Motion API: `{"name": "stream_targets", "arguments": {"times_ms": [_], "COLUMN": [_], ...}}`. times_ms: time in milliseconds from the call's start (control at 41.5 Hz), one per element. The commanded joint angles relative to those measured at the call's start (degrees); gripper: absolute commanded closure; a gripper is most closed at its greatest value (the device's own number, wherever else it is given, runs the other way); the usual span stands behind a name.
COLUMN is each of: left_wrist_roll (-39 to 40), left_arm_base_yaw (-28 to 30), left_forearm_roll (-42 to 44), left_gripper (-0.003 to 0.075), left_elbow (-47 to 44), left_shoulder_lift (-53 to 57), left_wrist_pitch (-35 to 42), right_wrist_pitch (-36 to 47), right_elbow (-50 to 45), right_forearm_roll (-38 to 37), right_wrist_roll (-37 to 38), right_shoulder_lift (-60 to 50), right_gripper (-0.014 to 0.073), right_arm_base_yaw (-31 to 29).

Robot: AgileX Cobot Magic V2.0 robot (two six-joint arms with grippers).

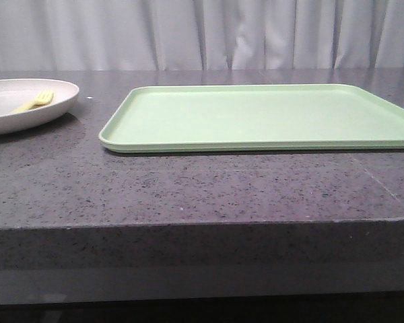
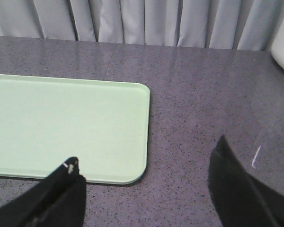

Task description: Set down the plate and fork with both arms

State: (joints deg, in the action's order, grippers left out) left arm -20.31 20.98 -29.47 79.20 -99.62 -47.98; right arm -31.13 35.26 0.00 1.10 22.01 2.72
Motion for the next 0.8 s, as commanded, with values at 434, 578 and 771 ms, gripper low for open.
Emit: {"name": "stream_targets", "arguments": {"times_ms": [434,578,771], "left_wrist_roll": [-0.7,-0.7,-0.7], "left_arm_base_yaw": [-1.2,-1.2,-1.2], "left_forearm_roll": [-4.0,-3.9,-4.2], "left_gripper": [0.0422,0.0592,0.0738], "left_elbow": [1.9,1.9,1.9], "left_shoulder_lift": [-3.0,-2.8,-2.8], "left_wrist_pitch": [2.0,2.4,2.4], "right_wrist_pitch": [4.7,4.7,4.7], "right_elbow": [1.9,1.9,1.9], "right_forearm_roll": [-0.6,-0.6,-0.6], "right_wrist_roll": [-0.4,-0.4,-0.4], "right_shoulder_lift": [0.8,0.8,0.8], "right_gripper": [0.0041,0.0041,0.0041], "right_arm_base_yaw": [-0.3,-0.3,-0.3]}}
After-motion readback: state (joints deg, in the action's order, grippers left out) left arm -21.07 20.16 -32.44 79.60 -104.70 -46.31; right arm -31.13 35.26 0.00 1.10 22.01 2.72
